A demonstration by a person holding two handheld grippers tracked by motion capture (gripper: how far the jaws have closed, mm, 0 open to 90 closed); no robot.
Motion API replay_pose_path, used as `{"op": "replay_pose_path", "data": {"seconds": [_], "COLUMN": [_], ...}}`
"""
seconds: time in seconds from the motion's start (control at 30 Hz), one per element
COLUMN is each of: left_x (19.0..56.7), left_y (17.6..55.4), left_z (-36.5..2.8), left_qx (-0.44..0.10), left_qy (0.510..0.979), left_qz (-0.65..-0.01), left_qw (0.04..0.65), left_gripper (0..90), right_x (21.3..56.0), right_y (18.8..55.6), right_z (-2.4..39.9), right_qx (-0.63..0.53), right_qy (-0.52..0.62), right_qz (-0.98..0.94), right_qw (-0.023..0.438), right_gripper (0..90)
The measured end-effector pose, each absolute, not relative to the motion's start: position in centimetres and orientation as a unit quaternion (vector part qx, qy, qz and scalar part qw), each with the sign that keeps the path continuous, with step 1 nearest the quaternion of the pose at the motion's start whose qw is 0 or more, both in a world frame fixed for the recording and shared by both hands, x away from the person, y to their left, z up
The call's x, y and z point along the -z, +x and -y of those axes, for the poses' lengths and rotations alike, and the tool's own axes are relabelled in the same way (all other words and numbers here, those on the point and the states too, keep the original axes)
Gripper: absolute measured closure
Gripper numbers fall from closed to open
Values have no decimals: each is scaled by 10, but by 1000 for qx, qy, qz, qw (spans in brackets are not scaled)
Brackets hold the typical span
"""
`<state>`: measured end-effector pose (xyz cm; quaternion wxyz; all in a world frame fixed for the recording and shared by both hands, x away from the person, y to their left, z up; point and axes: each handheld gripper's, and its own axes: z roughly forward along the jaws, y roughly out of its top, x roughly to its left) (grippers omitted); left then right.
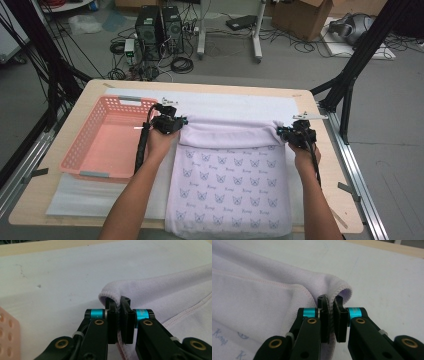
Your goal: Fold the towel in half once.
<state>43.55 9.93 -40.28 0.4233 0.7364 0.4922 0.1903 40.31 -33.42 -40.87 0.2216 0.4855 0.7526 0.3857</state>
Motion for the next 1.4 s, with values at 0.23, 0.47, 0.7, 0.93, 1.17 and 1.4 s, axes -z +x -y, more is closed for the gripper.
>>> {"op": "replay_pose_path", "data": {"seconds": [0.23, 0.47, 0.7, 0.93, 1.17, 1.4], "left_x": [413, 414, 421, 433, 432, 425], "left_y": [447, 441, 436, 428, 418, 402], "left_z": [-103, -104, -96, -89, -88, -93], "left_qx": [-184, -162, -110, -116, -143, -163], "left_qy": [735, 736, 763, 777, 793, 786], "left_qz": [-513, -522, -505, -495, -471, -453], "left_qw": [403, 399, 388, 371, 359, 389], "left_gripper": [848, 550, 510, 562, 841, 848], "right_x": [409, 418, 409, 419, 428, 415], "right_y": [426, 428, 421, 426, 423, 406], "right_z": [324, 330, 335, 325, 325, 323], "right_qx": [-377, -386, -405, -378, -372, -382], "right_qy": [487, 527, 515, 513, 510, 482], "right_qz": [-755, -731, -732, -750, -758, -770], "right_qw": [225, 198, 186, 177, 162, 170], "right_gripper": [855, 653, 654, 625, 847, 852]}}
